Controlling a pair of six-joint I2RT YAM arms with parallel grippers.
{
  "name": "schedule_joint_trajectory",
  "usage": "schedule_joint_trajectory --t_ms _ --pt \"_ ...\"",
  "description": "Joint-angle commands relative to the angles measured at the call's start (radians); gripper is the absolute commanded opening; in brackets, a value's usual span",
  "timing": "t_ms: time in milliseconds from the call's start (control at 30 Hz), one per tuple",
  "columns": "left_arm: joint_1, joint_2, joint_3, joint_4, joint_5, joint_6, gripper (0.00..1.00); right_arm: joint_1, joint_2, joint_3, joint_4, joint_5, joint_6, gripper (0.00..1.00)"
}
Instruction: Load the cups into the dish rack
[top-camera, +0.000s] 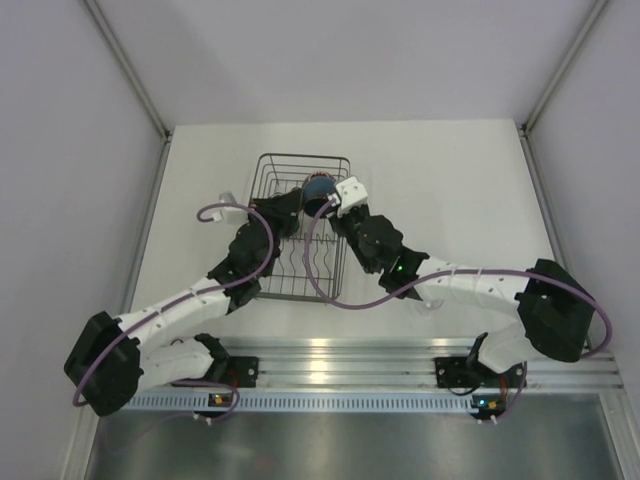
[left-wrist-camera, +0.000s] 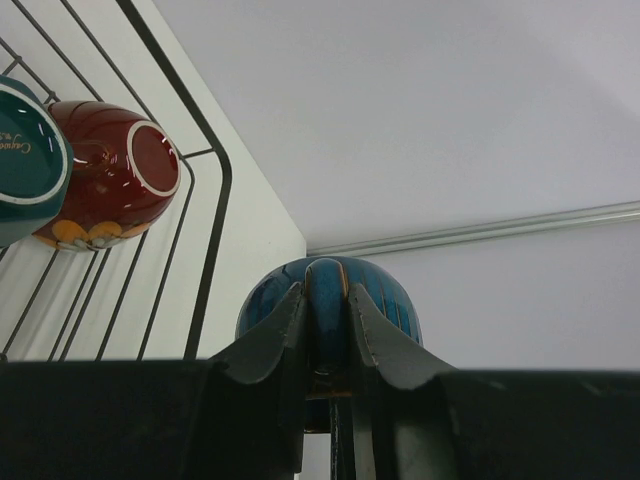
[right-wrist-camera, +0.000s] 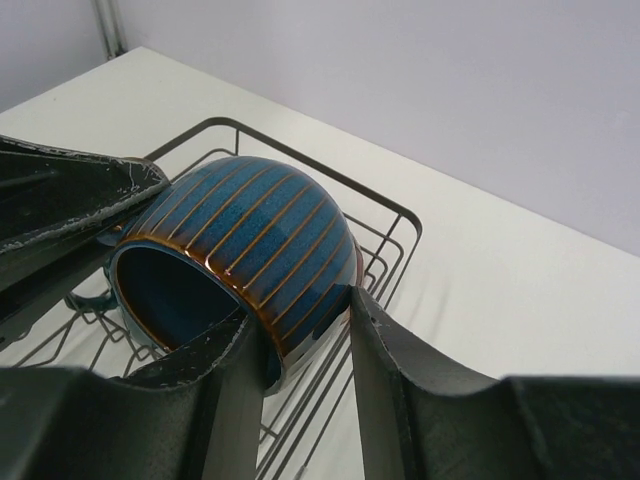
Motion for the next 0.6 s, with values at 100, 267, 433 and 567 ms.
schedule_joint_trajectory --t_ms 100,267,433,567 --pt "-0.018 -0.09 -0.013 0.107 0.133 -0.075 0.0 -0.026 0.02 0.027 0.211 0.121 -0.058 0.0" --pt "-0.017 -0.116 -0.021 0.106 0.176 -0.075 0.0 -0.024 0.017 -0.016 0.306 0.153 -0.097 0.0" --pt "-0.017 -0.159 -0.033 0.105 0.178 -0.08 0.18 -0.024 0.017 -0.03 0.34 0.125 -0.118 0.0" --pt "-0.015 -0.178 -0.034 0.102 0.196 -0.101 0.36 -0.024 0.02 -0.034 0.36 0.11 -0.129 0.0"
